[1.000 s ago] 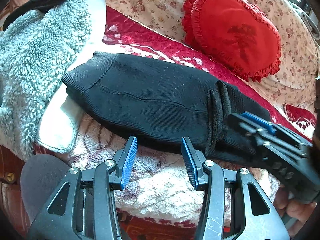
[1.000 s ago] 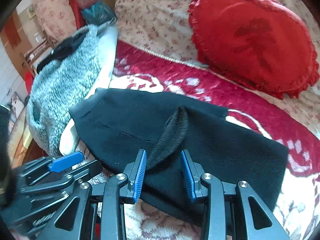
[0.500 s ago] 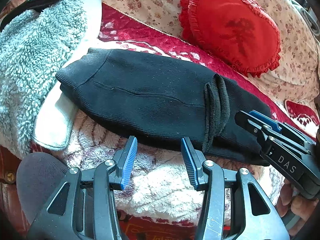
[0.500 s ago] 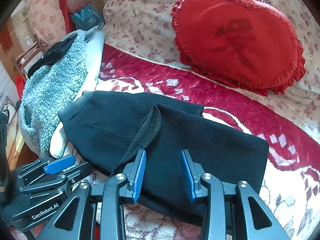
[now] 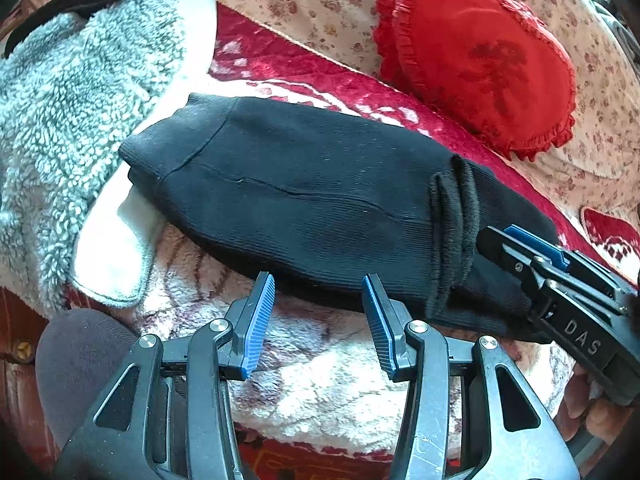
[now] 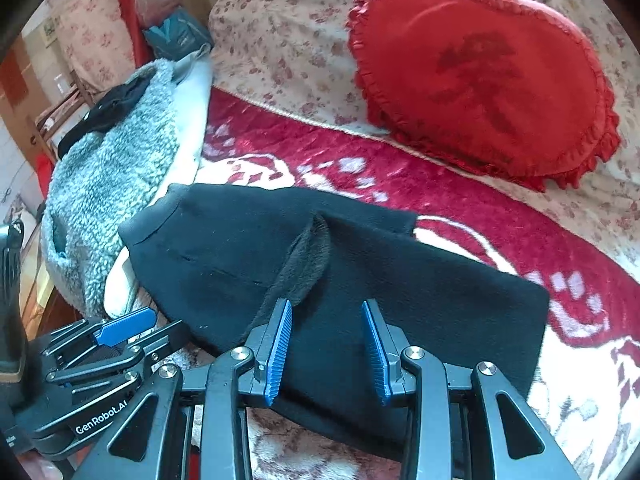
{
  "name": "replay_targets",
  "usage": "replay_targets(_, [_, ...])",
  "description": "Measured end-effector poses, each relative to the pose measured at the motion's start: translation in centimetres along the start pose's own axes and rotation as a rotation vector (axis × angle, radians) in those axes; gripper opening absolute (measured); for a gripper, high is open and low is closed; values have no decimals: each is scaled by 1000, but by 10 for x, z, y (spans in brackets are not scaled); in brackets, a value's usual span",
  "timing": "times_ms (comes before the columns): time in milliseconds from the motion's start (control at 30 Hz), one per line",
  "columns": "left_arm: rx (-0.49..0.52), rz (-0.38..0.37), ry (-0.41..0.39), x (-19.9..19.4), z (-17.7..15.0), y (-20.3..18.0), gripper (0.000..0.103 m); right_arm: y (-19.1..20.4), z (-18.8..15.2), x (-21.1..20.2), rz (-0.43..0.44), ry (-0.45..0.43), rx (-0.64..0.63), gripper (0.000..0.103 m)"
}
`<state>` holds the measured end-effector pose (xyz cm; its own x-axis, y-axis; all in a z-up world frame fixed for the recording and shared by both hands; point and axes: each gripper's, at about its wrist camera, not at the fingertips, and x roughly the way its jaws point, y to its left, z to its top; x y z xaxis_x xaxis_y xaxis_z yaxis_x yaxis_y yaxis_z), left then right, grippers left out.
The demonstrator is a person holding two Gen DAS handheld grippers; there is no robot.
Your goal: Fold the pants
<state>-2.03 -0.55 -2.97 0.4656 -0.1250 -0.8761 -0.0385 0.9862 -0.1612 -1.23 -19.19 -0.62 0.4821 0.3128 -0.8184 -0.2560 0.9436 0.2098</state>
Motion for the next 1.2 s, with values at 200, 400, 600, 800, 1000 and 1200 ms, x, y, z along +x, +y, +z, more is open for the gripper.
replay_targets(200, [-12, 7, 4, 5, 3, 9, 45, 15, 3, 12, 5, 10, -40, 35])
replay_targets(400, [-31, 0, 12, 8, 7, 17, 53, 26, 10, 22, 26, 24, -59, 35])
replay_targets(600, [-51, 9, 14, 9, 10, 27, 53, 38, 14, 30, 18, 27, -81, 35])
replay_targets(800, [-84, 8, 15, 8, 12, 38, 53, 47, 24, 27, 62, 16, -105, 35])
replay_targets(1000, [-119, 1, 16, 6, 11, 49, 58, 52, 32, 31, 74, 21, -112, 35])
replay_targets(1200, [-144, 0, 21, 5, 10, 58, 58, 56, 32, 41, 66, 46, -117, 35])
